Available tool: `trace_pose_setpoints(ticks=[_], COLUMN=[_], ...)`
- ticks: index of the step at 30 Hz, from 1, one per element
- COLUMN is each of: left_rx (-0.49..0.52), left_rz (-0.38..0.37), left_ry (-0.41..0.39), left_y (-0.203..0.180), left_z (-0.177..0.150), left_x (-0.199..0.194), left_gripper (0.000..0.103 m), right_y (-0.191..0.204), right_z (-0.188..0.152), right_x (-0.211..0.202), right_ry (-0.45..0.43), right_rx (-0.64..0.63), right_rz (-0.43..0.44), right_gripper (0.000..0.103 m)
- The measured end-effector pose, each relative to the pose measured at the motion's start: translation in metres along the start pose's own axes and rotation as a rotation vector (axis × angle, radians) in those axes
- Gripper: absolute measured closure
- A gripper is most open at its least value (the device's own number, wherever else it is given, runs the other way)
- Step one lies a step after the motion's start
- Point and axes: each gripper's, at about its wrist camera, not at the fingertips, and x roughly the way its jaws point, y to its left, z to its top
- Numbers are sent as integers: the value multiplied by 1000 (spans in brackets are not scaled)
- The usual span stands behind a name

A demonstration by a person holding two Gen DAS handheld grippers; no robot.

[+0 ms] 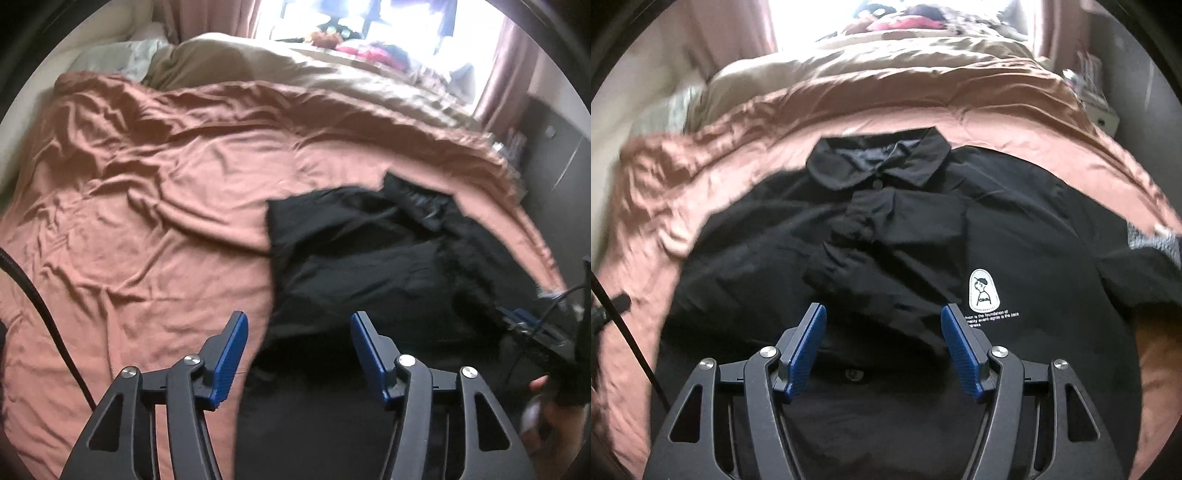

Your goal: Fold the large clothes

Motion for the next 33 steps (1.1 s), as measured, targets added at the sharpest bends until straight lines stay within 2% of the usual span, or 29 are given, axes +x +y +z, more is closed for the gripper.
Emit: trace_pose_setpoints(ticks=[4,6,7,10,12,16,21,23,27,33], left_rx=[0,-4,-7,-21,-24,-6,-26,-20,-7,-27], left_rz=[11,24,27,14,13,35,41,54,79,91], left_ry=[50,89,112,144,146,137,142,140,141,110], left_y=[12,19,21,26,26,22,22,19,16,8], left_z=[-8,-13,-16,-22,-24,-26,-25,-25,-26,-23], left_x=[25,39,45,57,60,59,60,59,58,41], left_gripper=[56,67,69,70,73,78,78,78,78,78], right_y=[14,19,22,18,6,-43,-100,-115,-136,-177], right_z=[0,0,-1,-2,0,-3,-15,-21,-26,-42], right_x=[24,38,41,46,43,30,18,18,11,-14], right_ry=[43,62,65,43,17,-21,-46,-28,-31,-68], right_rx=[-38,-58,-71,-59,-5,228,410,458,494,575], right_rz=[-72,-114,-132,-152,-183,-102,-36,30,4,37], right_gripper=[40,40,40,40,40,40,40,40,40,40])
